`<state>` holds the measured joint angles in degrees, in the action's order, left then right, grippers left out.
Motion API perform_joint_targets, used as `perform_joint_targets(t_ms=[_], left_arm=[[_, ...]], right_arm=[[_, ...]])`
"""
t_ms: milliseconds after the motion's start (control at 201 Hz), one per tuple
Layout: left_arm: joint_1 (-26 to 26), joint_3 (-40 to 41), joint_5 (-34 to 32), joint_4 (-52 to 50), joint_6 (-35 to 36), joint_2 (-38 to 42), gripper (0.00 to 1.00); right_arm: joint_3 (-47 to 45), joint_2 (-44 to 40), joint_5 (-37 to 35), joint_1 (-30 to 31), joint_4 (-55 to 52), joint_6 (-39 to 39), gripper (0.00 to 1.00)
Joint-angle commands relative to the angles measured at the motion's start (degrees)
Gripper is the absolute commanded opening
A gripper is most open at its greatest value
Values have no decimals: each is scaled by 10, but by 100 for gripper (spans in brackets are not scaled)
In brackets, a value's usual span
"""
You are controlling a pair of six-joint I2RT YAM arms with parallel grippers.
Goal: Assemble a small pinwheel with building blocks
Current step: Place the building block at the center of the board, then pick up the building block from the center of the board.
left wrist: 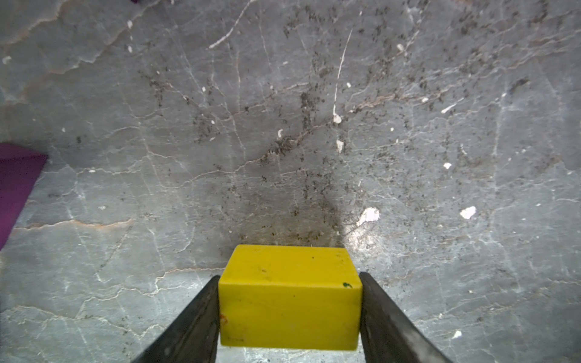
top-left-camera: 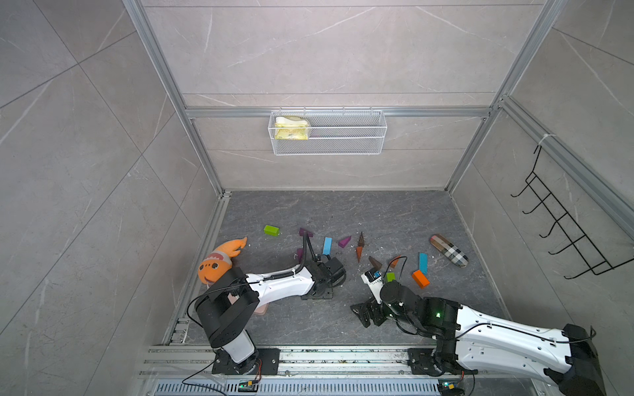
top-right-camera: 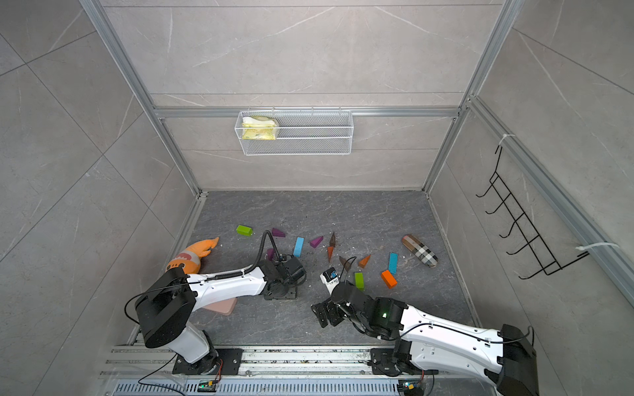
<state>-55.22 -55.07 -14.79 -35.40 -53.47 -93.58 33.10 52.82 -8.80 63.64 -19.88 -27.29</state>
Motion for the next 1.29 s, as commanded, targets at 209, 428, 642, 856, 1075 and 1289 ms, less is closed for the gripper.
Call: perform_joint_targets(t_ms=[209,428,642,856,1075,1289], left_arm=[[-4,-3,-2,4,8,-13,75],[-8,-19,-18,-21,18,19,80],[6,-68,-88,-91,120,108,82],[258,-68,75,23,388,162,81],[462,-129,210,95,533,43,82],[511,-206,176,78,608,-84,88]], right_arm=[[-1,4,-6,4,-8,1,99],[13,10,-17,3,-15,5,100],[76,48,-34,3,-32,30,100],[168,152,2,3,12,81,100],[237,222,57,-7,54,92,100],[240,248,92,-21,51,73,100]])
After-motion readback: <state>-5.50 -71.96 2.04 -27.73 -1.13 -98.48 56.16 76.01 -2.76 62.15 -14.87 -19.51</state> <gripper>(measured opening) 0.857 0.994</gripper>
